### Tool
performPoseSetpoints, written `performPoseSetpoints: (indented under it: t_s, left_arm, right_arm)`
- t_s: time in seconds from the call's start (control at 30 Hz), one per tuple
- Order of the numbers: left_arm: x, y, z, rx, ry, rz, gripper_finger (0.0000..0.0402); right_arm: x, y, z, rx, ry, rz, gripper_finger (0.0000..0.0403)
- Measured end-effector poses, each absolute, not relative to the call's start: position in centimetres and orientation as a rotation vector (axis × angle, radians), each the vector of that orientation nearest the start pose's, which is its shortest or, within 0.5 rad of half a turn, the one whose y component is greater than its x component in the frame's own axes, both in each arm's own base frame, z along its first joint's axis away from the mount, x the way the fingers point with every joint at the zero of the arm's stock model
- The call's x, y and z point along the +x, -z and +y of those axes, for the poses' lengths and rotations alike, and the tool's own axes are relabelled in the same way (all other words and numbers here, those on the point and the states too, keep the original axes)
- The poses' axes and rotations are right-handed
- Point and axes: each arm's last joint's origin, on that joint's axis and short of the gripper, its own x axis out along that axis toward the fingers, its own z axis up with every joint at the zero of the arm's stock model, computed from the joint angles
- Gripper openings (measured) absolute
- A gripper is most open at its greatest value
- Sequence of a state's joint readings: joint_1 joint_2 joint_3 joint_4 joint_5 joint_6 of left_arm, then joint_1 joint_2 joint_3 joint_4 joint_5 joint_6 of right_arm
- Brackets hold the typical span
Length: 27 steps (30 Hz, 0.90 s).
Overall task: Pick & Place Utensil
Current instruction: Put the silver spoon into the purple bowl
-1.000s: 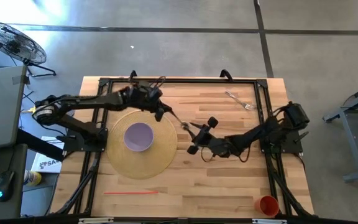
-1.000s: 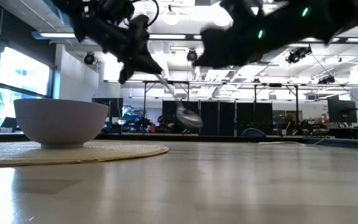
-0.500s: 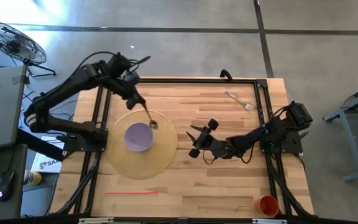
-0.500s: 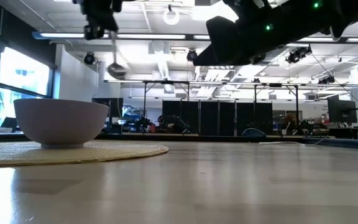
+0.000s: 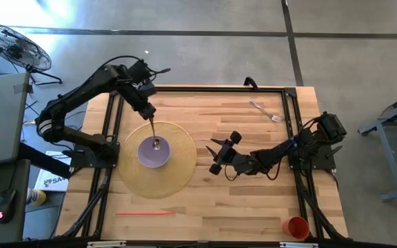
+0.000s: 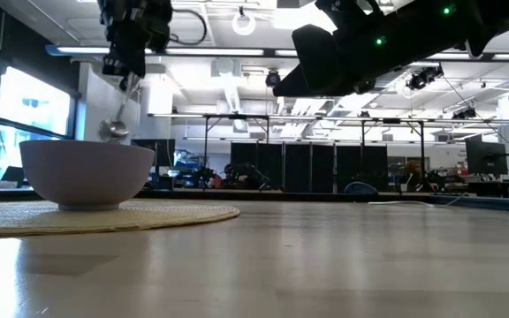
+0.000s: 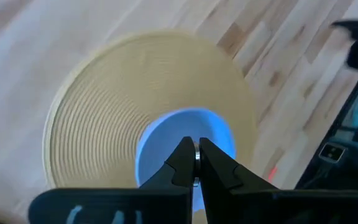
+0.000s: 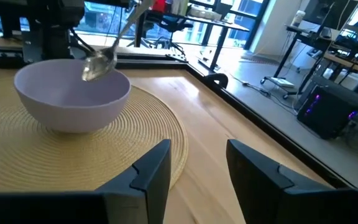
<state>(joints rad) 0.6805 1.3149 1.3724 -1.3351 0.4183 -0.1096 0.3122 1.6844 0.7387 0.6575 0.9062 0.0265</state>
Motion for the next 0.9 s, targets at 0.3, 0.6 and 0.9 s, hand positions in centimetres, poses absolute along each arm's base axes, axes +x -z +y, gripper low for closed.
performPoseSetpoints:
  t_s: [0.3, 0.6, 0.9]
  left_arm:
    - [19.1, -30.4, 13.7, -0.816, -0.199, 1.169, 0.0005]
    - [19.1, -27.5, 13.7, -0.794, -0.186, 1.194, 0.0005]
    - [19.2, -26.1, 13.8, -0.762, -0.157, 1.172, 0.0005]
  right_arm:
    - [31.4, -17.3, 7.6, -0.123, 0.602, 0.265, 0.0149]
    - [31.4, -17.3, 7.6, -0.12, 0.604, 0.263, 0.0149]
    - [31.4, -17.3, 7.6, -0.121, 0.604, 0.263, 0.0149]
